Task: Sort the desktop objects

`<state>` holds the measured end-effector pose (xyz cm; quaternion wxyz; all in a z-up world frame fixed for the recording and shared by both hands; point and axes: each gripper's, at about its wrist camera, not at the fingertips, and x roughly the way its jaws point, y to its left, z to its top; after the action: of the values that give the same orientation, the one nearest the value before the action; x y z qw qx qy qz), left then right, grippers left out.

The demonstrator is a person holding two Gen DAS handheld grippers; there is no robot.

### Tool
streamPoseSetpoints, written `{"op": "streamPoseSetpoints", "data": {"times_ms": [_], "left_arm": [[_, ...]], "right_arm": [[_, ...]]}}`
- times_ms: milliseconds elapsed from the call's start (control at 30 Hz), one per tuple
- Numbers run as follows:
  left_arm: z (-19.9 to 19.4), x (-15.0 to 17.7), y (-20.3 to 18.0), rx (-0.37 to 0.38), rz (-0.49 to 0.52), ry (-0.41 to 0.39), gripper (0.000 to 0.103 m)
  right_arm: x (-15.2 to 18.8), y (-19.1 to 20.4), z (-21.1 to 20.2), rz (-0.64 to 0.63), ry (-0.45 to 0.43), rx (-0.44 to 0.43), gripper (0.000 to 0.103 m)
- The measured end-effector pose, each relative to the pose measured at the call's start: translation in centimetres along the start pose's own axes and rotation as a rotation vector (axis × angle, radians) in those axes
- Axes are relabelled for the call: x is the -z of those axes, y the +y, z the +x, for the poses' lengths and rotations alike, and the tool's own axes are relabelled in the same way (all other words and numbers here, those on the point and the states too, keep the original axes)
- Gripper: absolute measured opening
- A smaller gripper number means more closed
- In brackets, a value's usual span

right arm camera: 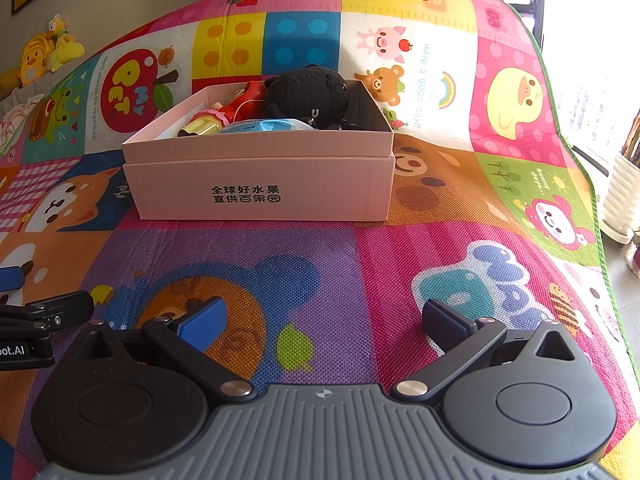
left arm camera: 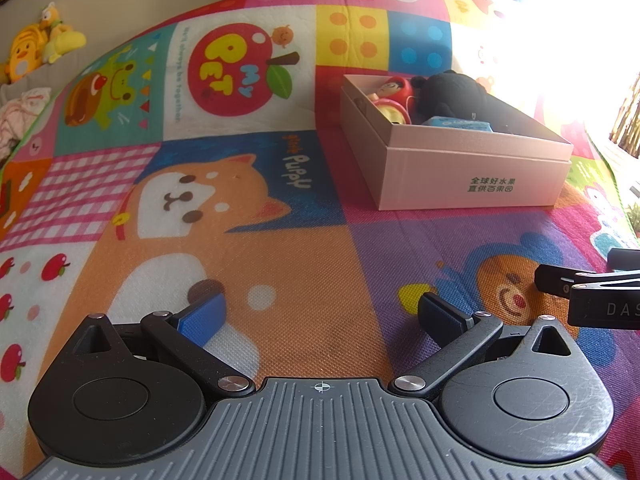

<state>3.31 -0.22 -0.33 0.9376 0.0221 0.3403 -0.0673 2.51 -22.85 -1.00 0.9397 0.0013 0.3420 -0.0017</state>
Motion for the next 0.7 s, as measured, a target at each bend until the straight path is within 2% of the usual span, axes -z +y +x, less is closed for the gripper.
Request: {"op": "streamPoseSetpoints", "data": {"times_ms": [700], "left_arm": [[0.01, 0.01, -0.08, -0.001, 0.001, 0.0, 0.103]], "right_arm": [[0.0, 0.01, 0.01, 0.0, 0.0, 0.0, 0.103]]}}
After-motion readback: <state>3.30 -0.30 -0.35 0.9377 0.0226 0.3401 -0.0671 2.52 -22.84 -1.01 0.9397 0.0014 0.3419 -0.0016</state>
